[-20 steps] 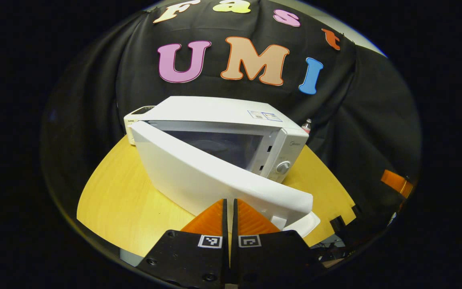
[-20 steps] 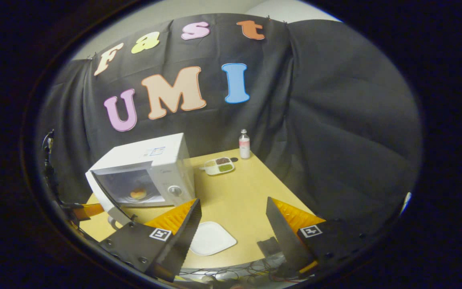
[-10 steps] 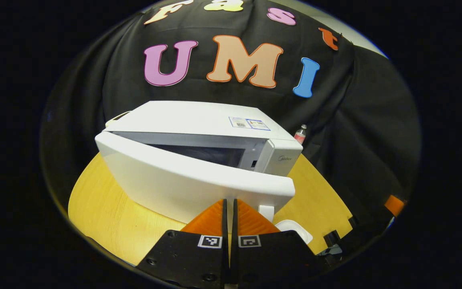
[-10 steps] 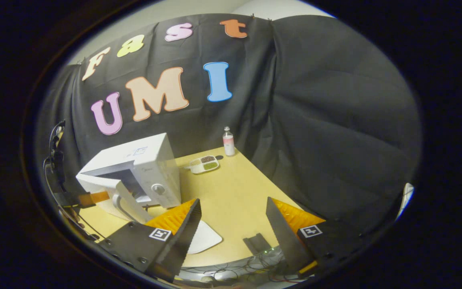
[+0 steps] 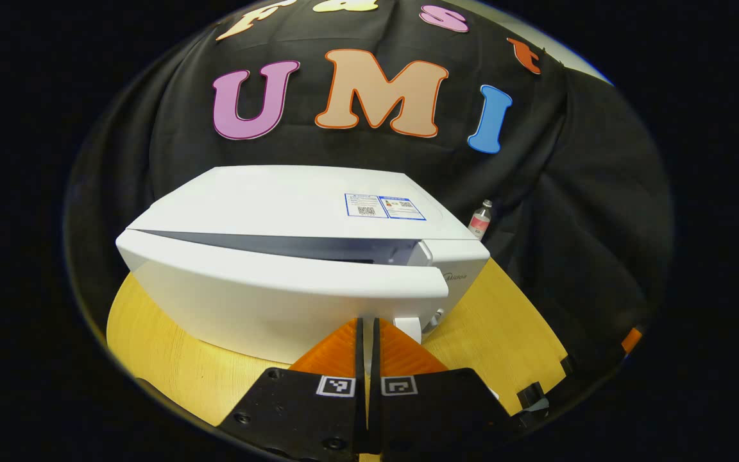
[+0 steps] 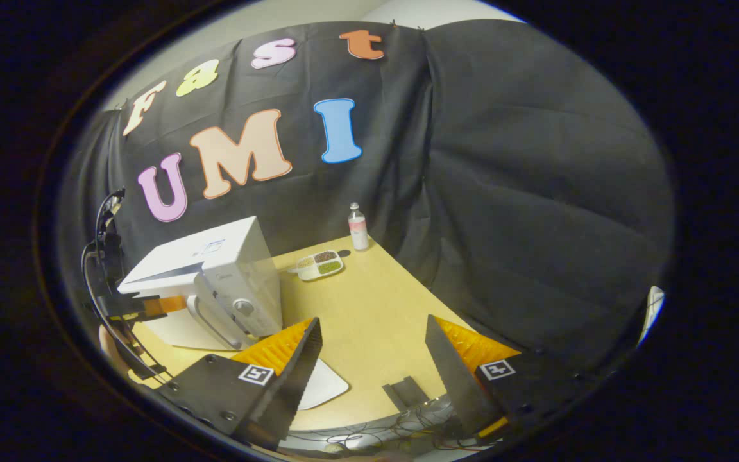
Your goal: Open the microwave oven with the left hand, put the food in, and close the microwave oven.
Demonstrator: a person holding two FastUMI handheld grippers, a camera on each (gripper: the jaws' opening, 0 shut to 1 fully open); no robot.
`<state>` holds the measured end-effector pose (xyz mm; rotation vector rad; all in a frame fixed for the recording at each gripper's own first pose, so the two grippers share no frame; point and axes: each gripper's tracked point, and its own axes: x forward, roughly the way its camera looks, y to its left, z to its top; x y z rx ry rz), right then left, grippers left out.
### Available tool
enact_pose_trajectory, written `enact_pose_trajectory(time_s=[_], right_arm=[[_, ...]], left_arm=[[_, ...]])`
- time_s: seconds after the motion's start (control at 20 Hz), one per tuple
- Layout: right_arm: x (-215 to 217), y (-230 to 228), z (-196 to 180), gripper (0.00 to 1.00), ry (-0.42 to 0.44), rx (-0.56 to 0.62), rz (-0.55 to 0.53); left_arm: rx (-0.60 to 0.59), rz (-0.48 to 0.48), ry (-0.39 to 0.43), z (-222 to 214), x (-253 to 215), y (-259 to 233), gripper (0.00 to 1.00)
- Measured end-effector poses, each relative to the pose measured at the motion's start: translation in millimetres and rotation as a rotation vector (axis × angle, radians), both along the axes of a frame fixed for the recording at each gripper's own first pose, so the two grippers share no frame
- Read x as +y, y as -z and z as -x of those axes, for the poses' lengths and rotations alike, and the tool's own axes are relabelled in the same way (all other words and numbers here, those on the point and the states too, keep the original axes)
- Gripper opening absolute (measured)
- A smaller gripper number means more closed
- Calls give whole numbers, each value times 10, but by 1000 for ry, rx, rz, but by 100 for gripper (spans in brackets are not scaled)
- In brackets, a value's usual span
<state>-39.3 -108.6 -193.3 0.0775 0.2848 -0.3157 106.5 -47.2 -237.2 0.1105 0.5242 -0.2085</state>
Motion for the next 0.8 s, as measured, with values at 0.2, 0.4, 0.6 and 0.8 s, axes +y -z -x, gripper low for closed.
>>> enact_pose_trajectory(time_s=[0.2, 0.4, 0.6, 0.8], right_arm=[[19, 30, -41, 100, -9, 11, -1], [56, 19, -68, 100, -25, 15, 17], [8, 13, -99, 92, -24, 24, 19], [-62, -26, -130, 92, -19, 23, -5]], left_arm=[[-11, 7, -19, -117, -5, -9, 0], [-15, 37, -43, -211, -11, -24, 0], [9, 98, -60, -226, -39, 23, 0], [3, 123, -80, -242, -42, 9, 1]])
